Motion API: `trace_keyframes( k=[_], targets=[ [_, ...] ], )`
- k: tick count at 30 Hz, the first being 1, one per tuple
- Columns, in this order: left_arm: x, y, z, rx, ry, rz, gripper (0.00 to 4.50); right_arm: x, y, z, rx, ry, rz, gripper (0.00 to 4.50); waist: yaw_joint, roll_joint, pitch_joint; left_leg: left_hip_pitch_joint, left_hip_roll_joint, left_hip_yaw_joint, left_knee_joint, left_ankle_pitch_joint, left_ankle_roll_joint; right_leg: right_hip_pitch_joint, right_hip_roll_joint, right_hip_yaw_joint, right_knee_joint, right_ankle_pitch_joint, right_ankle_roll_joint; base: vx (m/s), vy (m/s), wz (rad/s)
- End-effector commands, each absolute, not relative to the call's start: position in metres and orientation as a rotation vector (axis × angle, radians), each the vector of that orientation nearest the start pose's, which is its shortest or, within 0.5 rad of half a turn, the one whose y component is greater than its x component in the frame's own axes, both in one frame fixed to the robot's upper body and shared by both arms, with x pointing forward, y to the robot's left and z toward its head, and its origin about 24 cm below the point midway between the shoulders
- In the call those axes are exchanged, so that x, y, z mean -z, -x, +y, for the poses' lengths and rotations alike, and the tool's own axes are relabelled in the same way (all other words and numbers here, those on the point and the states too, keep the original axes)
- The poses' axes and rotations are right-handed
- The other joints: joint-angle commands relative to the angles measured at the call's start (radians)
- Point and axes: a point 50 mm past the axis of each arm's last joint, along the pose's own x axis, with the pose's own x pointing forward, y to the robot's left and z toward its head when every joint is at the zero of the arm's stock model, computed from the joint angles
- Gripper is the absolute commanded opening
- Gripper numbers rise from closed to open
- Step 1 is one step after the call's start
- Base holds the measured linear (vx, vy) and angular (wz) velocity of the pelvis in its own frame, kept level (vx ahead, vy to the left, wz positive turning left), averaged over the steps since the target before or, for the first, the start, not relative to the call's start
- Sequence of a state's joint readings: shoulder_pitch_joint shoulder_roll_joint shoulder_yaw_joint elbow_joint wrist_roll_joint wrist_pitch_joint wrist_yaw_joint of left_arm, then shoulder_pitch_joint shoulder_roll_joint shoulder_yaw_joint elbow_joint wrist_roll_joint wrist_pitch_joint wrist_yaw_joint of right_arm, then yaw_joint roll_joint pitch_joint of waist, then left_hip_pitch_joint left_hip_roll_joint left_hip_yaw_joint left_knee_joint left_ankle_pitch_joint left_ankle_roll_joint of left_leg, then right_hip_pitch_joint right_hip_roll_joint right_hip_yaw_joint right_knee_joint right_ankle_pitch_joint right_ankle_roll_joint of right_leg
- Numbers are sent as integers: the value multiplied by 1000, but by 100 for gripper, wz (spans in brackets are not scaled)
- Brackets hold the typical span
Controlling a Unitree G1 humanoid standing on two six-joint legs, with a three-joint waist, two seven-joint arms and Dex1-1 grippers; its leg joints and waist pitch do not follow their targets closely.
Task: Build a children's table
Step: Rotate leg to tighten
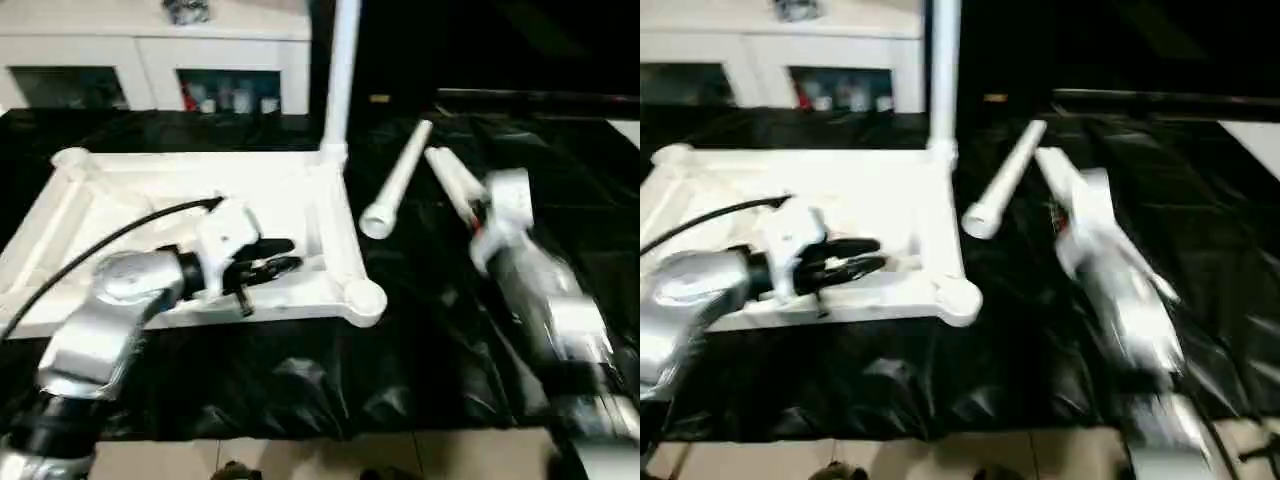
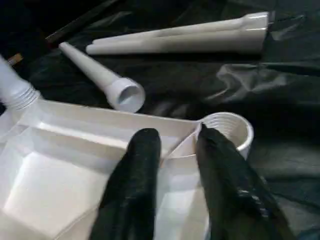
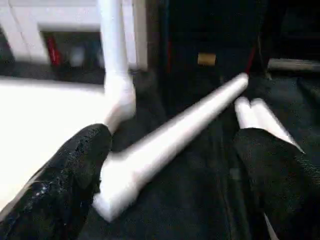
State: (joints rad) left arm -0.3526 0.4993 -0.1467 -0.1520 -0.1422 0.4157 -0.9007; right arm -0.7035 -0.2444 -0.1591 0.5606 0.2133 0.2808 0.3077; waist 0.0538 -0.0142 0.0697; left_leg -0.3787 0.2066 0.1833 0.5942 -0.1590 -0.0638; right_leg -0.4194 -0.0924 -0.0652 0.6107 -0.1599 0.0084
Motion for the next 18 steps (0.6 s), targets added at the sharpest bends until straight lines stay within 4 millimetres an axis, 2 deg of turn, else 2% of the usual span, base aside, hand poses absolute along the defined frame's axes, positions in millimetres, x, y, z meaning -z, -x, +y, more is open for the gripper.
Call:
trace_keyframes(
  k=[1,2,3,4,6,7,8,11,12,13,14,16,17,18],
  targets=[
    [-125,-281,144,1032,-414,144,188,-106,-377,-185,-199,-128,165,450,4,6,-67,32,5,-13,-69,-452,-64,23,-36,23,-101,-547,-106,0,0,0],
    [-127,-281,143,1030,-412,135,190,-106,-385,-181,-174,-142,186,450,6,4,-68,33,5,-13,-69,-449,-63,22,-37,24,-101,-542,-108,0,0,0],
    [-128,-280,142,1027,-413,128,190,-106,-390,-177,-167,-158,207,450,6,7,-71,33,6,-14,-69,-446,-67,24,-39,24,-95,-516,-128,0,0,0],
    [-129,-280,142,1015,-421,123,192,-106,-395,-173,-147,-174,225,450,7,7,-73,27,7,-16,-70,-439,-69,28,-39,24,-87,-487,-143,0,0,0],
    [-131,-281,144,978,-435,118,202,-106,-402,-166,-132,-172,249,450,8,9,-72,30,8,-14,-69,-447,-70,25,-38,24,-88,-471,-149,0,0,0],
    [-132,-281,147,947,-443,113,231,-107,-404,-163,-123,-162,261,450,11,7,-67,25,11,-15,-73,-448,-68,26,-40,25,-81,-444,-160,0,0,0],
    [-134,-282,148,923,-447,110,234,-108,-406,-160,-115,-153,268,450,11,4,-64,23,9,-13,-73,-441,-65,25,-37,27,-82,-432,-160,0,0,0],
    [-139,-279,160,856,-470,112,249,-110,-410,-150,-121,-148,285,450,19,7,-52,14,12,-14,-78,-414,-59,25,-40,30,-72,-376,-172,0,0,0],
    [-140,-278,162,843,-474,113,265,-110,-411,-148,-121,-148,288,450,17,7,-54,12,10,-14,-79,-410,-56,28,-37,30,-70,-367,-174,0,0,0],
    [-142,-276,166,833,-474,110,272,-110,-411,-145,-133,-170,293,450,20,6,-48,9,10,-13,-80,-392,-48,28,-36,31,-67,-339,-176,0,0,0],
    [-144,-274,169,827,-473,107,272,-110,-411,-142,-143,-185,296,450,21,8,-49,11,10,-12,-79,-389,-46,27,-35,32,-66,-329,-180,0,0,0],
    [-148,-270,173,821,-472,106,290,-109,-411,-139,-147,-170,306,450,24,6,-46,6,10,-11,-80,-356,-40,30,-35,32,-61,-280,-191,0,0,0],
    [-150,-268,176,815,-479,110,306,-107,-411,-139,-135,-152,316,450,30,5,-45,1,10,-10,-78,-307,-28,31,-33,33,-51,-213,-208,0,0,0],
    [-151,-266,179,806,-490,111,306,-105,-411,-139,-117,-128,326,450,32,5,-44,-2,9,-10,-77,-284,-22,31,-32,33,-49,-183,-212,0,0,0]
  ],
)
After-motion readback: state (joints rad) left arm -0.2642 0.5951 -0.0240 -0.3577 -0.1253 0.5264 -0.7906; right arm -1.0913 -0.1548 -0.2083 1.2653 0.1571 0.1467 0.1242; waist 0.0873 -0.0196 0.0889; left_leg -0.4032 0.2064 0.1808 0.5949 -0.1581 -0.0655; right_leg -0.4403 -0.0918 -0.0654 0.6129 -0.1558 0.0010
